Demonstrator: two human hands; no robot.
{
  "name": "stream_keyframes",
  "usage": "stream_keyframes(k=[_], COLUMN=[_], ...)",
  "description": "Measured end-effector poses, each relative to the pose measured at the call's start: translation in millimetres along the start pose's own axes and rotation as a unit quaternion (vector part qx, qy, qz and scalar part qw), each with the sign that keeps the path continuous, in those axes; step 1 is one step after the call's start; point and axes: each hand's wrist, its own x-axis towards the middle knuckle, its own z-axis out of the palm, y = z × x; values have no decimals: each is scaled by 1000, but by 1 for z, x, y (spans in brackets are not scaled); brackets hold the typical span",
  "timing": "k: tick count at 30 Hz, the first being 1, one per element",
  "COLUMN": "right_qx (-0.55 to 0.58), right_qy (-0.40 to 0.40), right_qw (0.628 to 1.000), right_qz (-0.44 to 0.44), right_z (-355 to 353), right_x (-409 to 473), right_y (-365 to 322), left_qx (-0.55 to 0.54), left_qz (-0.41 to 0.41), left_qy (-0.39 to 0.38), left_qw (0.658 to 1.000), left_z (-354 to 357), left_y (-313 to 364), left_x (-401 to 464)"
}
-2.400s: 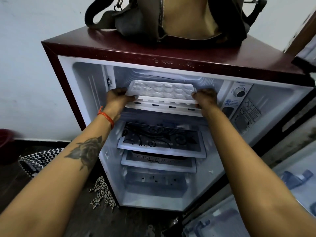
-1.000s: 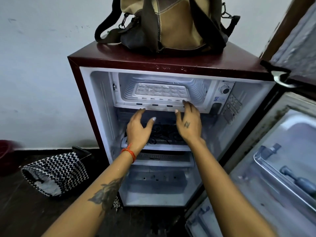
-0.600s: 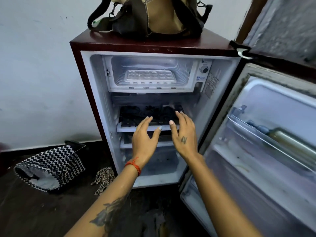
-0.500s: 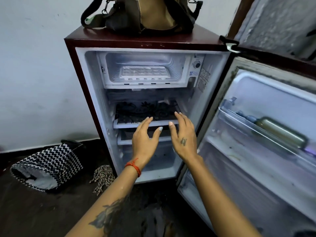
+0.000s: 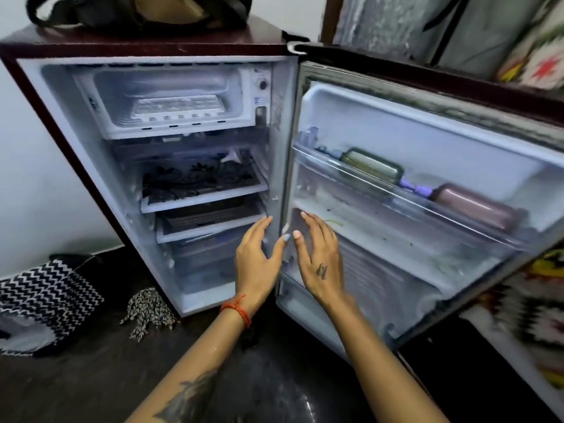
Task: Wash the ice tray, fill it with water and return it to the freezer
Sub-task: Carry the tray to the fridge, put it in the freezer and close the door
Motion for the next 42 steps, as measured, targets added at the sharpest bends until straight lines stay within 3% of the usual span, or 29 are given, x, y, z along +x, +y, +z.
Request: stream_keyframes(k=[10, 18, 32, 42], right_qx=[-27, -38, -77, -60], right_qy=[31, 72, 154, 189], right_qw=[999, 994, 970, 958], right_qz=[10, 69, 171, 205], right_z=[-112, -171, -240, -270], right_x=[-70, -107, -101, -53], right_y=[66, 111, 181, 207], left_qx=[-13, -15, -22, -30], left_qz=[10, 29, 45, 18], left_qy=[-24, -76, -181, -201], left_qw=[1000, 997, 982, 979], left_z=[96, 153, 245, 290], left_y=[63, 98, 136, 154], left_x=[-98, -148, -150, -130])
